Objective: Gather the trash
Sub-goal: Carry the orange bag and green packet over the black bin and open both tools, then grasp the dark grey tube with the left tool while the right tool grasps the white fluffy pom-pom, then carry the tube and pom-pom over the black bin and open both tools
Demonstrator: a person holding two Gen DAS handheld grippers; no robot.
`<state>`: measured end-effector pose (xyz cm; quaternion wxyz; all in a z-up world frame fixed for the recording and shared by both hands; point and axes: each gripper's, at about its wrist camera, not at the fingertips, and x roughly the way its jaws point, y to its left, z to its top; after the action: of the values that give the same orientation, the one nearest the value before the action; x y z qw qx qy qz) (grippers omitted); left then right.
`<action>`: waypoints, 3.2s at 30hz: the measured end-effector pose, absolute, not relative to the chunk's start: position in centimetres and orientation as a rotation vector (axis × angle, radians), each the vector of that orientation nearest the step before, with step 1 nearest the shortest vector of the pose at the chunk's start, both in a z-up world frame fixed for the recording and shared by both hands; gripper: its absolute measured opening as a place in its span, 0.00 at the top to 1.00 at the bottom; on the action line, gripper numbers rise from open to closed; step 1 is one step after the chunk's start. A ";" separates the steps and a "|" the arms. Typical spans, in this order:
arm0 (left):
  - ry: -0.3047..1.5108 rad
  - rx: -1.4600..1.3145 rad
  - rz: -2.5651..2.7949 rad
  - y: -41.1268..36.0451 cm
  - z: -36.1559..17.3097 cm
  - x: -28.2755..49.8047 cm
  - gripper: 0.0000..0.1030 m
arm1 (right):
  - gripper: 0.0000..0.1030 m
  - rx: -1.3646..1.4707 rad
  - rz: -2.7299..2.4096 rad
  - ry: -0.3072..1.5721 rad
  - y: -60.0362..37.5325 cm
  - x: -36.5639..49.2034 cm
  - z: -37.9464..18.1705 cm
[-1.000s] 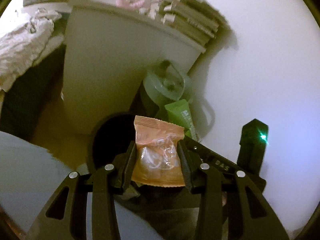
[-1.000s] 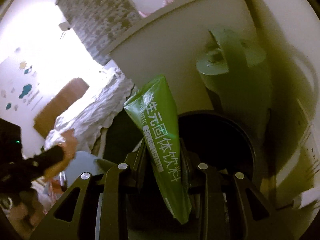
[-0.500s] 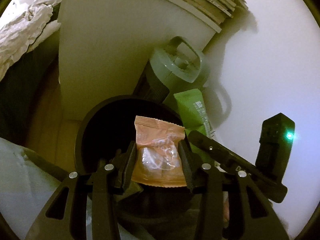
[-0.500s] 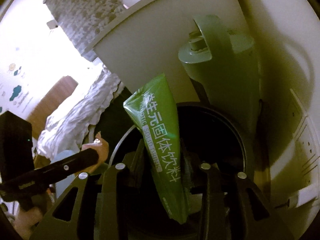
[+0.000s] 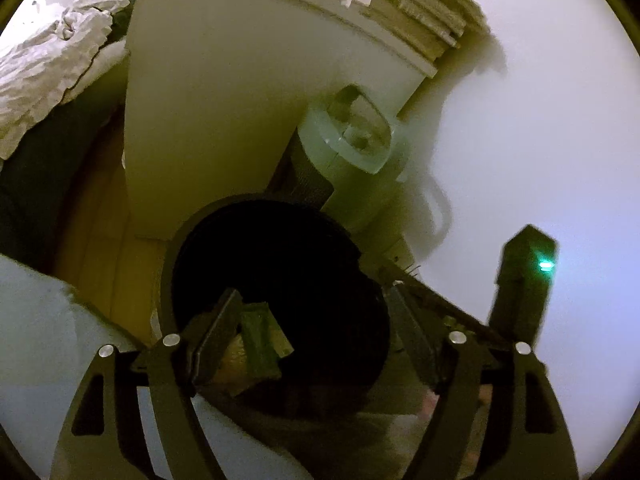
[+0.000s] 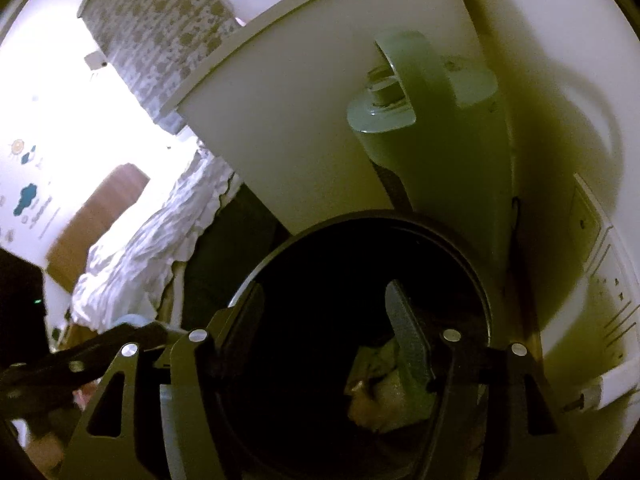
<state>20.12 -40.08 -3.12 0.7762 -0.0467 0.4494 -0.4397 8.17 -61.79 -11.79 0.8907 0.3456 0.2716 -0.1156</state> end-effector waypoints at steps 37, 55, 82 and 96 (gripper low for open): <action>0.970 -0.091 -0.347 -1.2 -6.3 14.0 0.48 | 0.21 -0.014 0.553 0.948 -19.1 15.9 -2.5; 0.727 -0.191 -0.445 -0.2 0.4 11.8 0.88 | 0.58 0.354 0.551 0.516 -30.7 11.7 3.0; 0.831 -0.087 -0.981 -35.6 -0.1 18.0 0.88 | 0.58 0.571 -0.185 0.491 -59.4 5.4 -9.0; 0.938 -0.028 -0.970 -40.2 -3.9 19.5 0.88 | 0.58 0.641 -0.255 0.535 -62.4 5.8 -11.2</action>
<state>19.52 -40.21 -3.94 0.7808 -0.0128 0.4341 -0.4492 5.79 -62.37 -11.15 0.9062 0.3103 0.2593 -0.1235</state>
